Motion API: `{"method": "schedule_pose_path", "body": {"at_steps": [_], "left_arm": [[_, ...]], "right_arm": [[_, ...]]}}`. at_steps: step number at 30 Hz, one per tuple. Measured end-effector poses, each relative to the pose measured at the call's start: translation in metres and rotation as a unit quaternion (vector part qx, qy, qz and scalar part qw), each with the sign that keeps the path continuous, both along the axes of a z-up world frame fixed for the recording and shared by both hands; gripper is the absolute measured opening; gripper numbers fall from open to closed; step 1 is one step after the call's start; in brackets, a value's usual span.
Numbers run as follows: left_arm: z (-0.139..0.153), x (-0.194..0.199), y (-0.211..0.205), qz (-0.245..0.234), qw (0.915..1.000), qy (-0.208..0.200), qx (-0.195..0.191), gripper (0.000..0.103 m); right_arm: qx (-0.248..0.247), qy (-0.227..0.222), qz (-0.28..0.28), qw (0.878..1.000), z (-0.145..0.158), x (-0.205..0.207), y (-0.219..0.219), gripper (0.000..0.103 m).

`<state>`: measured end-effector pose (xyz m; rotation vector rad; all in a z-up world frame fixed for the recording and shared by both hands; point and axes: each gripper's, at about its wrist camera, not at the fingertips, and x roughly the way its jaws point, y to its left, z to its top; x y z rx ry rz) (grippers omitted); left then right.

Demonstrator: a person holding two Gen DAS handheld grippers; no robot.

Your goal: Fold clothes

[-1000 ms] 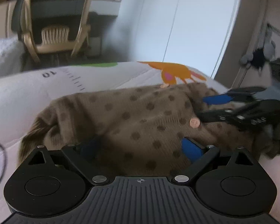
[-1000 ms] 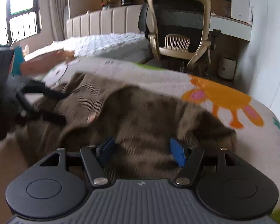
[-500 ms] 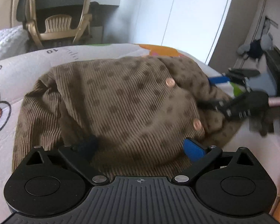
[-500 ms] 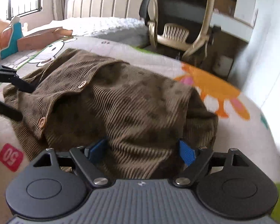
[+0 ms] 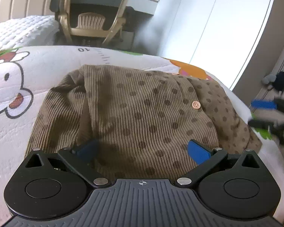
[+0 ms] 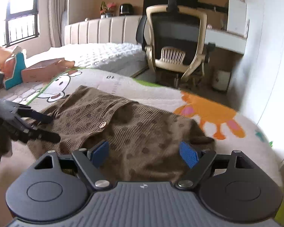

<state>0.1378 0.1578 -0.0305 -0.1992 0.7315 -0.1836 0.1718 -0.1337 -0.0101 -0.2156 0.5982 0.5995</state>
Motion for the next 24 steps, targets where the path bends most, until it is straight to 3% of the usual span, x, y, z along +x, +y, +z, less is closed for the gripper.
{"method": "schedule_pose_path", "body": {"at_steps": [4, 6, 10, 13, 17, 19, 22, 24], "left_arm": [[0.001, -0.004, -0.001, -0.003, 1.0000, -0.002, 0.007, 0.103], [0.006, -0.005, 0.005, 0.001, 0.9999, -0.003, -0.012, 0.103], [0.017, -0.008, 0.013, 0.009, 0.9984, -0.032, -0.045, 0.103], [0.021, -0.003, 0.014, 0.009, 0.9975, -0.045, -0.054, 0.103], [0.006, 0.011, 0.007, 0.009, 0.9996, -0.006, -0.027, 0.103], [0.000, 0.011, 0.000, 0.003, 1.0000, -0.006, 0.003, 0.103], [-0.001, 0.008, -0.013, -0.009, 0.9987, -0.011, 0.049, 0.103], [-0.002, 0.006, -0.014, -0.012, 0.9983, -0.013, 0.056, 0.103]], "right_arm": [[-0.052, 0.040, -0.014, 0.998, -0.036, 0.008, 0.013, 0.083], [-0.054, 0.019, -0.012, 0.998, -0.043, -0.005, 0.011, 0.083], [-0.046, 0.031, -0.008, 0.998, -0.037, -0.012, 0.004, 0.083], [-0.046, 0.014, -0.007, 0.999, -0.023, -0.015, 0.000, 0.083], [0.001, -0.008, -0.015, 1.000, 0.003, -0.008, -0.002, 0.083], [0.015, -0.012, -0.016, 1.000, 0.007, -0.003, 0.003, 0.083], [0.015, 0.011, -0.012, 1.000, -0.008, 0.008, 0.017, 0.083], [0.014, 0.027, -0.011, 0.999, -0.019, 0.015, 0.026, 0.084]]}}
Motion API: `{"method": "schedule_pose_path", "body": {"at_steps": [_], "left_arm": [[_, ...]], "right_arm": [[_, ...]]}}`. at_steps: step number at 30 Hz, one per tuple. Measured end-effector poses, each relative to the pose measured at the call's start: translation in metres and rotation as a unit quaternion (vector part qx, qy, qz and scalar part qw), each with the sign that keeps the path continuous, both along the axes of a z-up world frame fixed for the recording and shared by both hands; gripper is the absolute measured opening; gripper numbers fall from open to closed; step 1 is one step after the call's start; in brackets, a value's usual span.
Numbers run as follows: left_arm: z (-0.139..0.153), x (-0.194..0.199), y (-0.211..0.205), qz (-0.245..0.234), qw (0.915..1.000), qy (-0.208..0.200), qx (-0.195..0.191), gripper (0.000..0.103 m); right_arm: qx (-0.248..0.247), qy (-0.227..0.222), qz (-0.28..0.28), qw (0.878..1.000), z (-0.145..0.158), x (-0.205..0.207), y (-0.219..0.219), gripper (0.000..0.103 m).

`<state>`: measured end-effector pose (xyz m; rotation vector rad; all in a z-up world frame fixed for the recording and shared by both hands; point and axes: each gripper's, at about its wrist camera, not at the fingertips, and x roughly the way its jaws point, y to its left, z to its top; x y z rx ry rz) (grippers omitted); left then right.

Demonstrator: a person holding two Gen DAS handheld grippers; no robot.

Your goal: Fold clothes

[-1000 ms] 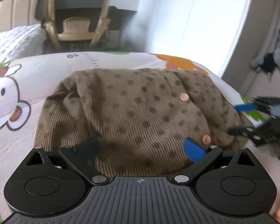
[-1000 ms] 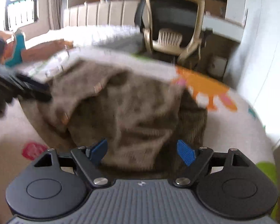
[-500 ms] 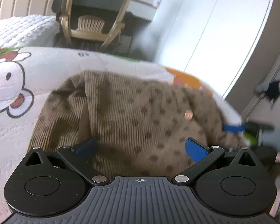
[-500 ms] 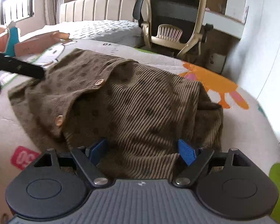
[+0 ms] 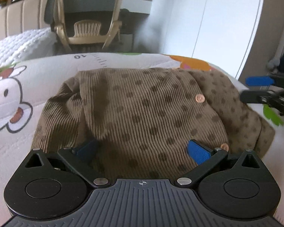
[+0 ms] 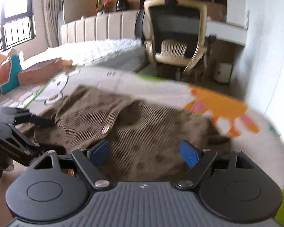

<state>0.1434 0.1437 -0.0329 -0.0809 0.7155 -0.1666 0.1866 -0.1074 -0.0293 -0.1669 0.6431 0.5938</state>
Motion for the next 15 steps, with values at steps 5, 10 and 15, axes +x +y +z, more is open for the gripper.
{"method": "schedule_pose_path", "body": {"at_steps": [5, 10, 15], "left_arm": [[-0.002, -0.005, 0.004, 0.000, 0.9999, -0.008, -0.012, 0.103], [-0.005, -0.008, 0.007, -0.002, 0.9997, -0.015, -0.017, 0.103], [-0.007, -0.008, 0.008, 0.001, 0.9995, -0.024, -0.022, 0.103]], "right_arm": [[-0.017, 0.010, -0.007, 1.000, -0.022, -0.001, 0.009, 0.091], [-0.037, 0.008, 0.006, 0.999, -0.024, -0.019, 0.003, 0.091], [-0.047, 0.017, 0.010, 0.999, -0.022, -0.035, -0.012, 0.091]]}}
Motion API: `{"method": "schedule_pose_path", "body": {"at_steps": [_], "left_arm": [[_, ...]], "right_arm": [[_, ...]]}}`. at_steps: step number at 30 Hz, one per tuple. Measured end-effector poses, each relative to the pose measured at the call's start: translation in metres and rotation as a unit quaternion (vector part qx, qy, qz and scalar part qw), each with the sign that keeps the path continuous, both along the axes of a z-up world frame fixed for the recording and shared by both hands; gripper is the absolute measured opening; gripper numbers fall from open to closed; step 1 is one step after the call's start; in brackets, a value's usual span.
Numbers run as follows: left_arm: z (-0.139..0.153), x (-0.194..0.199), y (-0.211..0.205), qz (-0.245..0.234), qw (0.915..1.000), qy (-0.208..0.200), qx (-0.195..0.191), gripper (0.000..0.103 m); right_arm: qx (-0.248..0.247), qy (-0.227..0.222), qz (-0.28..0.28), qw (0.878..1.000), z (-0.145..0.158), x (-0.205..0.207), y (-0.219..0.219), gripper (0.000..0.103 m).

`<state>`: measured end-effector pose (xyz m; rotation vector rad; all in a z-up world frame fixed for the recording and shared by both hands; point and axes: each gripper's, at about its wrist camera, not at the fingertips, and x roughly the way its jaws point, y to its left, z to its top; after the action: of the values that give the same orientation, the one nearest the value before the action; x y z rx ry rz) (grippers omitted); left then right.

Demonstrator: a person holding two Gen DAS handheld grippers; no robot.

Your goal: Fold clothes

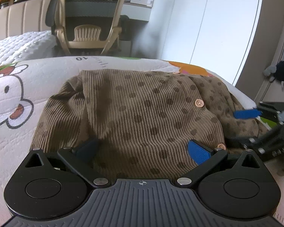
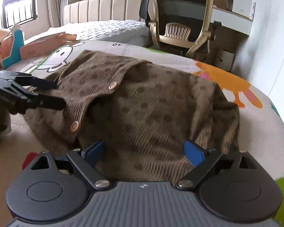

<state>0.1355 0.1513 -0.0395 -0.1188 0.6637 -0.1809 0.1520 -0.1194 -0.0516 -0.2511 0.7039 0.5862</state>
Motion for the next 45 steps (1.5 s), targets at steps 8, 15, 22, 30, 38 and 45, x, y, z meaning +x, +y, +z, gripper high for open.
{"method": "schedule_pose_path", "body": {"at_steps": [8, 15, 22, 30, 38, 45], "left_arm": [[-0.002, 0.000, 0.000, 0.002, 1.0000, -0.009, -0.003, 0.103], [-0.003, -0.002, -0.001, 0.004, 0.9999, -0.012, 0.000, 0.103], [-0.003, -0.004, 0.000, 0.005, 0.9999, -0.015, -0.007, 0.103], [-0.003, -0.004, 0.000, 0.007, 0.9998, -0.015, -0.008, 0.103], [-0.003, -0.003, -0.001, 0.007, 0.9998, -0.015, -0.006, 0.103], [-0.003, -0.004, 0.000, 0.008, 0.9998, -0.016, -0.012, 0.103]], "right_arm": [[0.028, 0.003, -0.006, 1.000, 0.019, -0.005, -0.005, 0.091], [0.051, -0.021, -0.037, 0.998, 0.031, 0.016, -0.009, 0.091], [0.025, 0.008, -0.065, 0.998, -0.009, 0.027, -0.014, 0.096], [0.044, -0.010, -0.073, 0.996, 0.014, 0.022, -0.022, 0.095], [0.086, -0.026, -0.055, 0.994, 0.037, 0.061, 0.008, 0.095], [0.035, -0.016, -0.040, 0.998, 0.007, 0.064, 0.029, 0.096]]}}
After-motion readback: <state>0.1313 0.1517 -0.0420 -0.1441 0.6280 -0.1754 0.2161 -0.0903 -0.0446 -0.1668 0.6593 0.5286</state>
